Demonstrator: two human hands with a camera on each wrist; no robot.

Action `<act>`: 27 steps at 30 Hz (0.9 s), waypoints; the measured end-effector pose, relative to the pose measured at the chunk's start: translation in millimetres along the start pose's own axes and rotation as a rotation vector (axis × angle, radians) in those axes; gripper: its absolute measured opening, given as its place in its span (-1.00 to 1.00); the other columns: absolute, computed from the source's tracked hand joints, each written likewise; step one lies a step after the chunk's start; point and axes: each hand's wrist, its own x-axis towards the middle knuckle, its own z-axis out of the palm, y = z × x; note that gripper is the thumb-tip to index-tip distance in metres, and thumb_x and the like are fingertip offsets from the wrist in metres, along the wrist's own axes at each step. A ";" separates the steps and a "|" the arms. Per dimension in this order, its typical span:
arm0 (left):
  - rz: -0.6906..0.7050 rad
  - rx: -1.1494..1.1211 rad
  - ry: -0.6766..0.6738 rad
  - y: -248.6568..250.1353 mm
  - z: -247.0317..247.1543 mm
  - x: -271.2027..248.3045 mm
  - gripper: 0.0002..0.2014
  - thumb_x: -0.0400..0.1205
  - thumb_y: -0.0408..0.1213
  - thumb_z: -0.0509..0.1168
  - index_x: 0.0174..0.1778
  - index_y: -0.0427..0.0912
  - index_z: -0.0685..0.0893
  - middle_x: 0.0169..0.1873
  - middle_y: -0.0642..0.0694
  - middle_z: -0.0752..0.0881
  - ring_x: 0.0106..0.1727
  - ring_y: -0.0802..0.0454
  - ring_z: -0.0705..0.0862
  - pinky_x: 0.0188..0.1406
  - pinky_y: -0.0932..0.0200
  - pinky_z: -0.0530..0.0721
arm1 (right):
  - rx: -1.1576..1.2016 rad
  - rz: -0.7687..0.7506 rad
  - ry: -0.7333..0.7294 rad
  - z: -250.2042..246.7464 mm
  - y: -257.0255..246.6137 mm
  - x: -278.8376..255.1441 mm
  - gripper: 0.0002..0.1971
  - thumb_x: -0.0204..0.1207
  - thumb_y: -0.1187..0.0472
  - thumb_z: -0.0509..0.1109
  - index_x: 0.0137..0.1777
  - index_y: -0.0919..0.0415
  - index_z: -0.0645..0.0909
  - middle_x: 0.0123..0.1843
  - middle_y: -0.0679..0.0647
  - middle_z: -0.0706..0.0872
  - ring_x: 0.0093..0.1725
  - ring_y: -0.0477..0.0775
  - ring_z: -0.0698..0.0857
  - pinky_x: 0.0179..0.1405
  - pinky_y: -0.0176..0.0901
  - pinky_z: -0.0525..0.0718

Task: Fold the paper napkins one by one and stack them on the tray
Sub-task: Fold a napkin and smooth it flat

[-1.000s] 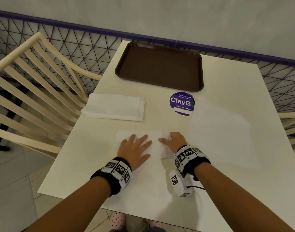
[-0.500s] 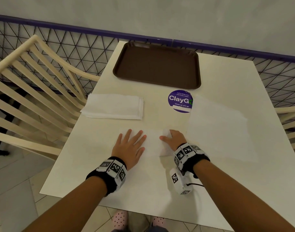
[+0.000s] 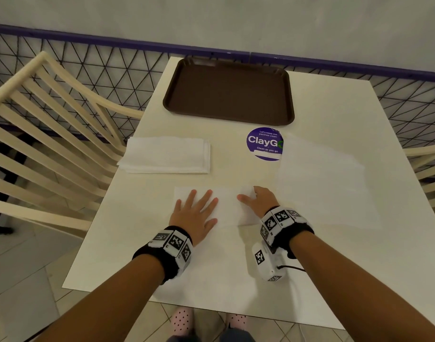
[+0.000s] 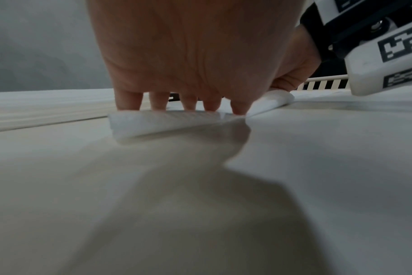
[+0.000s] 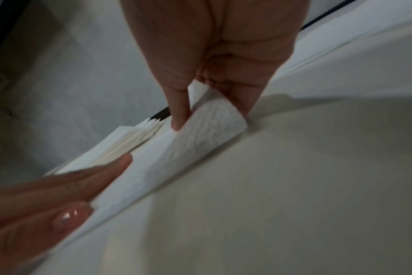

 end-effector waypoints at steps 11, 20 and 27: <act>0.017 -0.012 -0.055 -4.5 -4.3 0.5 -0.45 0.72 0.11 -0.24 0.59 0.21 -0.31 0.61 0.10 -0.35 0.65 -0.18 -0.24 0.60 -0.21 0.03 | 0.095 0.019 -0.039 -13.6 7.2 -16.1 -0.56 0.50 0.18 0.43 0.31 0.38 0.47 0.32 0.24 0.64 0.32 0.22 0.59 0.28 -0.08 0.50; -0.002 0.062 -0.064 -3.4 -3.8 -0.3 -0.45 0.70 0.14 -0.27 0.59 0.21 -0.32 0.61 0.08 -0.38 0.65 -0.17 -0.25 0.56 -0.23 0.11 | -0.272 -0.371 0.326 9.5 8.8 -48.8 -0.57 0.60 0.26 0.29 0.46 0.29 0.42 0.35 0.25 0.52 0.30 0.21 0.57 0.36 -0.04 0.53; -0.019 0.096 -0.075 -3.6 -8.5 0.7 -0.38 0.69 0.17 -0.27 0.61 0.08 -0.34 0.60 0.06 -0.39 0.66 -0.12 -0.22 0.57 -0.21 0.13 | -0.806 -0.531 -0.031 64.2 -3.2 -83.8 -0.47 0.72 0.24 -0.04 0.64 0.37 -0.03 0.69 0.23 -0.08 0.69 0.17 -0.07 0.66 0.02 -0.12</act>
